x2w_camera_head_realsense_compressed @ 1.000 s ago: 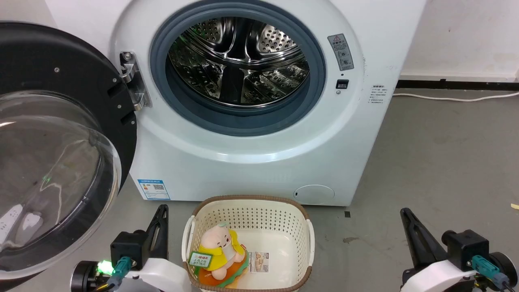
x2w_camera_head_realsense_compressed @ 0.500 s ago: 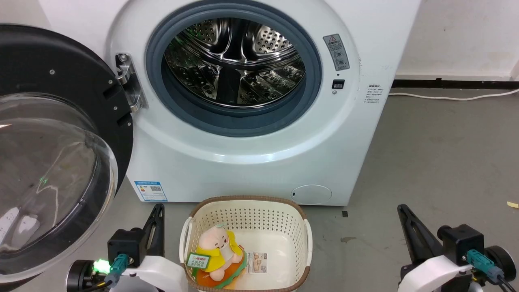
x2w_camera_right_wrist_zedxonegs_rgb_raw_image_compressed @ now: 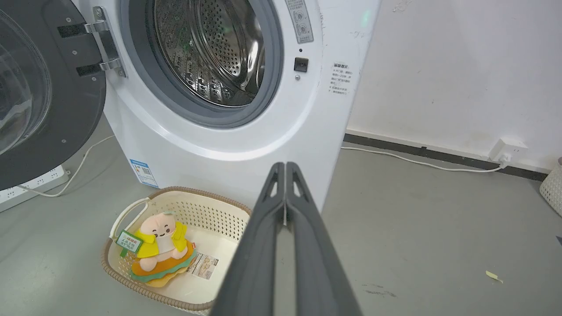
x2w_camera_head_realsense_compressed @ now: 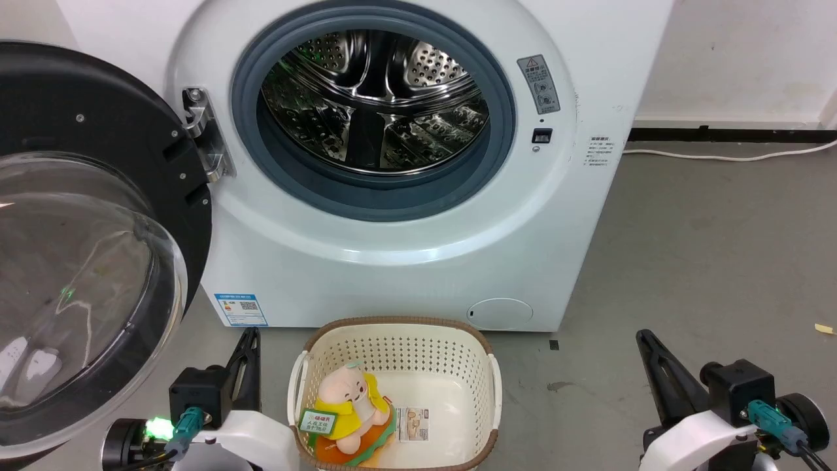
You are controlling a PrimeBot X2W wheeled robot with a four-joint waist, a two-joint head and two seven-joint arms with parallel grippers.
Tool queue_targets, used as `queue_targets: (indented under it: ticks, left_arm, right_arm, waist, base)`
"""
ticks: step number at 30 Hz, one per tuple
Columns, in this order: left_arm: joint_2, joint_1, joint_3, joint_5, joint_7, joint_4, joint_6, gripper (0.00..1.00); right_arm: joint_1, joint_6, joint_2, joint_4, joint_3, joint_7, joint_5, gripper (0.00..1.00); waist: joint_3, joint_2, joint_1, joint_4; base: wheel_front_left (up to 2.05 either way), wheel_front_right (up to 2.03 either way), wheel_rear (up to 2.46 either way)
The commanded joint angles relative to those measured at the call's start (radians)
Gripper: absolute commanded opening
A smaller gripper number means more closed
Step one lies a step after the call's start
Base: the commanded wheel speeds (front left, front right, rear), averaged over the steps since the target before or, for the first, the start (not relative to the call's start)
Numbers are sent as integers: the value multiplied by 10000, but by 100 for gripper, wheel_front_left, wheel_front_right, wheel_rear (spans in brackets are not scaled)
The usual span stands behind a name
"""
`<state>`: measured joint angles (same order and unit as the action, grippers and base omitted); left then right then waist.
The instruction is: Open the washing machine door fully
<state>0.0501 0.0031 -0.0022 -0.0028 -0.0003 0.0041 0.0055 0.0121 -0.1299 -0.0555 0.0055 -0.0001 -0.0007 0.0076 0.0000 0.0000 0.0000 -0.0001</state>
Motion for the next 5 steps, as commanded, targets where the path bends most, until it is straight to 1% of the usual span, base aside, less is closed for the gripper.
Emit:
queue_targets:
  ticks: [1,5]
  left_arm:
    - [1,-31,22,28,3,-41,-55,0]
    - [1,-31,22,28,3,-41,-55,0]
  right_arm:
    - [-121,-8,53,-55,1,7,-76,0]
    - [-121,-8,53,-55,1,7,-76,0]
  waist:
    - [0,0,0,1]
    - [0,0,0,1]
  base:
    - [0,0,0]
    - [0,0,0]
